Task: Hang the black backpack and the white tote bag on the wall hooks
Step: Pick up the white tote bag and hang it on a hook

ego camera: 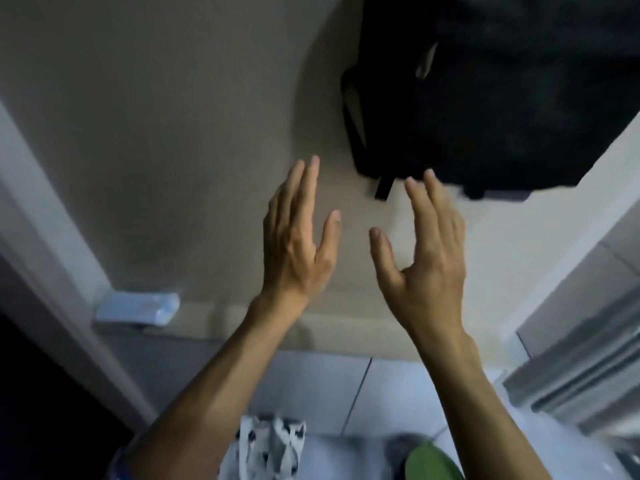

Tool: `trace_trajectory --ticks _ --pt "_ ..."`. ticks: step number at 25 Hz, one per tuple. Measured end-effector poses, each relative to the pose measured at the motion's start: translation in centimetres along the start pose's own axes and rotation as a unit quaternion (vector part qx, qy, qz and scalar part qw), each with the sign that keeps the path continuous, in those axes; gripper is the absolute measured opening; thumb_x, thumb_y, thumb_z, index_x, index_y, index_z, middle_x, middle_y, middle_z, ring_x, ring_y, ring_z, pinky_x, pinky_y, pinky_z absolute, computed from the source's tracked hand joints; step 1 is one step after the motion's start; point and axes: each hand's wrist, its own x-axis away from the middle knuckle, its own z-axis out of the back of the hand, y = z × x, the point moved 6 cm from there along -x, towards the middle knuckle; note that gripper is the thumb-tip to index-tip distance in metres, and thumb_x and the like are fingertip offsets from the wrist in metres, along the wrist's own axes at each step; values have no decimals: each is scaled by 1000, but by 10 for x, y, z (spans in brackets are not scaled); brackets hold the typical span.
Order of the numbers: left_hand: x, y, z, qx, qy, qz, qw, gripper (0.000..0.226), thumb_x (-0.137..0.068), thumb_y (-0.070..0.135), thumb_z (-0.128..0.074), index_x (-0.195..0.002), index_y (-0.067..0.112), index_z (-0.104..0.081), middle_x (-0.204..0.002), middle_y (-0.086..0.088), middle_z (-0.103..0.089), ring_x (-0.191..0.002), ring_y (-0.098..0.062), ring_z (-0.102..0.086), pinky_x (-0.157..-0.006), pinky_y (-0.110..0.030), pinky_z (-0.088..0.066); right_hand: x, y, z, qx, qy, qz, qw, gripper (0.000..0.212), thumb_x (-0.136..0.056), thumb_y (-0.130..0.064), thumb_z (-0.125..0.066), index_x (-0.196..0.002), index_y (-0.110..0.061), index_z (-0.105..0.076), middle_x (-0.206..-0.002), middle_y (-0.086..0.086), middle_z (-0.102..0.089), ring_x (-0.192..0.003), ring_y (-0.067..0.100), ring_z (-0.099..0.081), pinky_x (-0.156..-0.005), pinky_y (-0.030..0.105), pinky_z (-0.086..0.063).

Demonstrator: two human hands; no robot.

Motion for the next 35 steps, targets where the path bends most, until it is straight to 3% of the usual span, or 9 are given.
trace_trajectory --ticks 3,6,13,16,20,25,29,32,35 --pt "99 -67 10 -65 -86 96 990 63 -95 37 -45 -152 19 -24 -158 -12 -31 -144 -28 -31 -115 -46 -27 83 -9 -46 23 -98 -55 993 61 -94 -38 -59 -144 -6 -46 -155 19 -40 -144 33 -37 -119 41 -26" --pt "187 -118 13 -129 -188 172 958 67 -94 40 -46 -153 22 -20 -161 -12 -26 -146 -31 -26 -113 -57 -24 167 -11 -91 23 -198 -110 974 65 -92 -43 -60 -146 -10 -45 -157 16 -39 -145 35 -35 -114 47 -33" --pt "368 -235 -36 -151 -313 275 897 65 -95 43 -40 -153 27 -15 -162 -10 -22 -148 -30 -21 -118 -54 -21 361 30 -201 -2 -371 -183 910 65 -91 -45 -60 -144 -10 -46 -155 13 -42 -142 34 -39 -109 48 -38" --pt "444 -283 -74 -179 -393 284 856 67 -96 45 -40 -154 30 -9 -165 -5 -14 -151 -25 -13 -120 -47 -15 438 67 -238 -1 -433 -195 880 64 -91 -44 -61 -143 -11 -47 -155 12 -42 -139 33 -42 -107 49 -41" --pt "548 -377 -130 -215 -443 298 818 68 -96 40 -41 -154 31 -6 -164 -3 -18 -150 -24 -16 -119 -50 -15 555 123 -320 1 -492 -183 851 64 -89 -41 -64 -143 -10 -48 -153 14 -44 -138 35 -45 -105 50 -43" --pt "657 -506 -166 -242 -407 397 786 64 -95 36 -45 -152 24 -21 -161 -6 -28 -145 -28 -27 -115 -54 -26 690 167 -437 0 -542 -178 821 66 -89 -50 -57 -144 -14 -46 -153 11 -46 -137 34 -45 -104 49 -42" --pt "734 -596 -197 -250 -396 476 744 71 -92 36 -50 -153 23 -16 -158 -7 -28 -143 -31 -28 -113 -55 -27 797 179 -522 0 -611 -146 778 67 -90 -54 -53 -145 -16 -43 -156 10 -42 -139 33 -41 -106 53 -42" --pt "784 -636 -219 -221 -407 563 685 78 -87 37 -54 -152 25 -11 -157 -9 -27 -142 -34 -27 -113 -59 -25 852 195 -568 17 -656 -142 742 74 -89 -56 -51 -149 -18 -31 -160 10 -32 -144 34 -34 -109 55 -38" --pt "819 -663 -231 -102 -330 691 635 65 -75 35 -61 -135 27 -35 -136 -10 -51 -121 -32 -50 -98 -51 -45 895 212 -596 8 -700 -209 683 88 -85 -53 -61 -152 -16 -18 -152 14 -42 -137 36 -42 -107 53 -41"
